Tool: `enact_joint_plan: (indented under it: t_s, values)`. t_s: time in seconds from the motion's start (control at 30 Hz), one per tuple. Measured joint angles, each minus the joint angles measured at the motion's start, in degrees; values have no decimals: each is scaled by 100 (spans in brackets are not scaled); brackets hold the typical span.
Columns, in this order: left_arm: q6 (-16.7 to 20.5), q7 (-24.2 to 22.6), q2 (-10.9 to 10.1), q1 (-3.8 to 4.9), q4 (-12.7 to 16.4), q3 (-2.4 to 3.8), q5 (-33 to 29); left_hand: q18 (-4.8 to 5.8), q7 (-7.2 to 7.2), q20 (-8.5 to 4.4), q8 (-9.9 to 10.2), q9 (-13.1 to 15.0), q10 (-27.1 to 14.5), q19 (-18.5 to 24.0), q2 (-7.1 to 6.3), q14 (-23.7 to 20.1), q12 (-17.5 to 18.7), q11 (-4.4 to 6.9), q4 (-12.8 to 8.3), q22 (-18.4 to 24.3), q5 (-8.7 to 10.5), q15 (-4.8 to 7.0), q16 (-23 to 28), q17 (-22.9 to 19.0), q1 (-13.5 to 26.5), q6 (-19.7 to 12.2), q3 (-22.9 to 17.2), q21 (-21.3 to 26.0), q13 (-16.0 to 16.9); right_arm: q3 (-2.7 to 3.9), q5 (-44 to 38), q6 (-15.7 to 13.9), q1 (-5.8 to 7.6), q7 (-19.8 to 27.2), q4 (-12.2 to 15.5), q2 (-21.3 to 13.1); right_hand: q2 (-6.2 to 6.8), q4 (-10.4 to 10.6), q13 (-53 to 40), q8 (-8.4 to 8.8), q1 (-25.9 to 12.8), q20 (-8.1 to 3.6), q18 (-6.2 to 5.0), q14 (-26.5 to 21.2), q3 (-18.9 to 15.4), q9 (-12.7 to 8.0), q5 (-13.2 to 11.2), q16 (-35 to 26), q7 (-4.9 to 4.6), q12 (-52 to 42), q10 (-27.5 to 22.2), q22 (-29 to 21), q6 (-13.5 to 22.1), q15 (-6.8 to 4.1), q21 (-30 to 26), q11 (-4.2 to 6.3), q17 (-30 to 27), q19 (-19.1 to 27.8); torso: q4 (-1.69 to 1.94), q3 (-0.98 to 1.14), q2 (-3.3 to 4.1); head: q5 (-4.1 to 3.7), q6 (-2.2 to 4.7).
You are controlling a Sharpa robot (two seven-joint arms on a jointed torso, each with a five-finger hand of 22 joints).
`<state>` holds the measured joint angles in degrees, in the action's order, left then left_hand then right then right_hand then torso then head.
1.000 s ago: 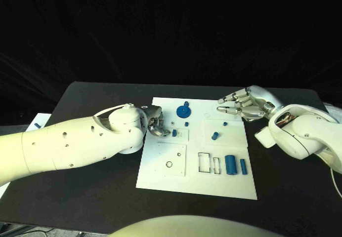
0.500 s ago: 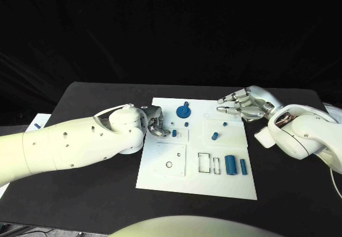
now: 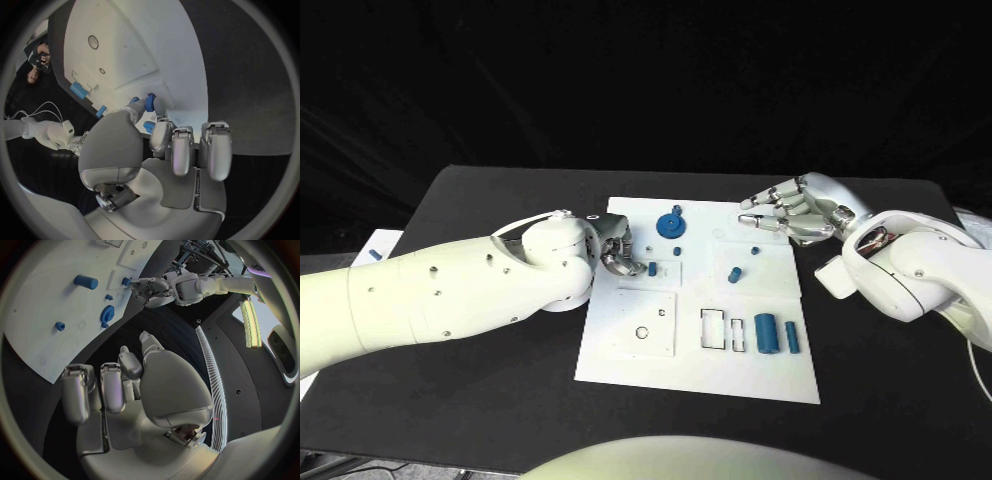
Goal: Assemble the parts on the task board
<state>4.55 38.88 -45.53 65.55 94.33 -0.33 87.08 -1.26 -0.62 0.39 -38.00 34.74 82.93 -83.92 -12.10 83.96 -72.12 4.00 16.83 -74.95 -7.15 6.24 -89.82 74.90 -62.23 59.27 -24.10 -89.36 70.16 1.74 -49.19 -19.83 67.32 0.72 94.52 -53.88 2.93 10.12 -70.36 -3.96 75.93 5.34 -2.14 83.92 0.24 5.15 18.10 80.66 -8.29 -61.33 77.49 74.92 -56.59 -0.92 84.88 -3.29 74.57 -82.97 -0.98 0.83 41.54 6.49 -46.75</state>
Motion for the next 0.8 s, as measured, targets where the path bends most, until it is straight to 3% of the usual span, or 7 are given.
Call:
enact_joint_plan:
  t_s: [0.5,0.57,0.8]
  values:
    - [48,27,19,1,1,1,-120,-1,0,-1,-1,0,20,-1,-6,0,-23,20,0,1,0,0,0,4,111,0,0,0,15,0,1,1,-1,2,-21,20,0,16,0,0,0,0,0,0,-16,-1,75,0,0,0,0,-1,0,0,-22,0,0,0,7,-9,-6,-9,4]
    - [59,33,25,1,3,2,-127,60,0,-21,-1,1,20,-22,-6,0,-23,20,0,1,0,0,0,4,111,0,0,0,15,0,1,2,-1,2,-25,25,0,16,7,0,0,0,0,0,-16,-1,75,0,0,0,0,-1,0,0,-22,0,0,0,7,-9,-6,-9,7]
    - [70,53,32,1,3,3,-142,60,20,-21,0,0,20,-22,-4,0,-22,20,0,1,-28,0,0,4,172,20,0,-9,20,0,4,5,-4,5,-35,36,0,15,9,0,0,0,0,0,-15,4,75,0,0,0,0,-1,0,0,-22,0,0,0,7,-9,-5,-2,14]
